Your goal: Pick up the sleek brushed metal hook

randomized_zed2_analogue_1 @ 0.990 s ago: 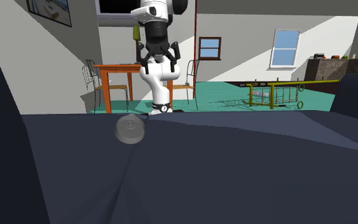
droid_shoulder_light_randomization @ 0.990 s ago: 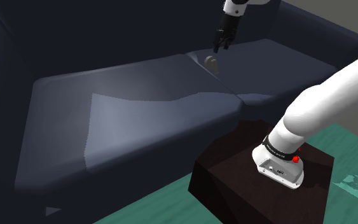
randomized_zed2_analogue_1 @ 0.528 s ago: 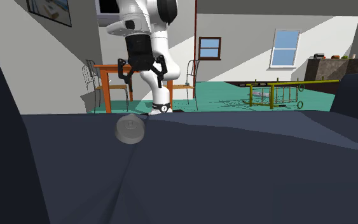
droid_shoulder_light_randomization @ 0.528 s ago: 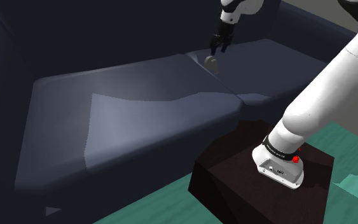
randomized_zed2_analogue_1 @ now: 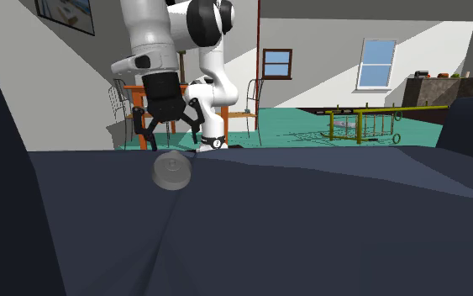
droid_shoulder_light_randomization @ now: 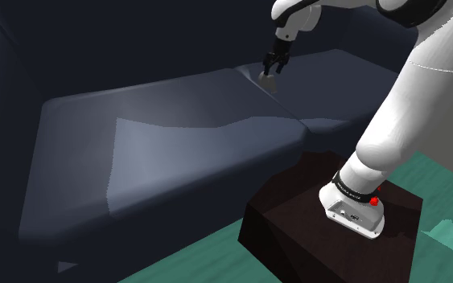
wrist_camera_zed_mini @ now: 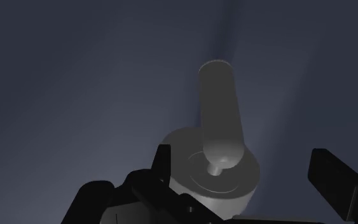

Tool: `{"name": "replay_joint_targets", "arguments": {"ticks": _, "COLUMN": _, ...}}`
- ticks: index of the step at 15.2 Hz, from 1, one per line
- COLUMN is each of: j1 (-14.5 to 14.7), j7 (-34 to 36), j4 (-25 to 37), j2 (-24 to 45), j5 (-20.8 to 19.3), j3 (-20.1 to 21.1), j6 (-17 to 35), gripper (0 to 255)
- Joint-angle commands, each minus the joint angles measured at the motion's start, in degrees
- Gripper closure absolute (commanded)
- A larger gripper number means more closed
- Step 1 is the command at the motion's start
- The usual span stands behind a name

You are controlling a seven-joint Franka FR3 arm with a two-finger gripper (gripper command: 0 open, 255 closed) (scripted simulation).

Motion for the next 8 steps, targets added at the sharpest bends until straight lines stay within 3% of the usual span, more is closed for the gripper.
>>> {"name": "replay_joint_targets", "arguments": {"ticks": 1, "j1": -0.2, "j7": -0.7, "j4": -0.2, "j2": 1.0, "j5": 0.6, "j3": 0.0, "j6": 1.1, "gripper": 0}}
{"name": "replay_joint_targets", "arguments": {"ticks": 7, "j1": -0.3, "j7": -1.7, "j4": -1.8, "j2": 2.7, "j5": 1.7, "j3": 0.2, "j6": 4.1, "gripper": 0}}
{"name": "replay_joint_targets", "arguments": {"ticks": 8, "j1": -0.3, "j7": -1.7, "j4": -1.8, "j2": 2.6, "j5": 1.7, "j3": 0.2, "j6": 4.1, "gripper": 255}}
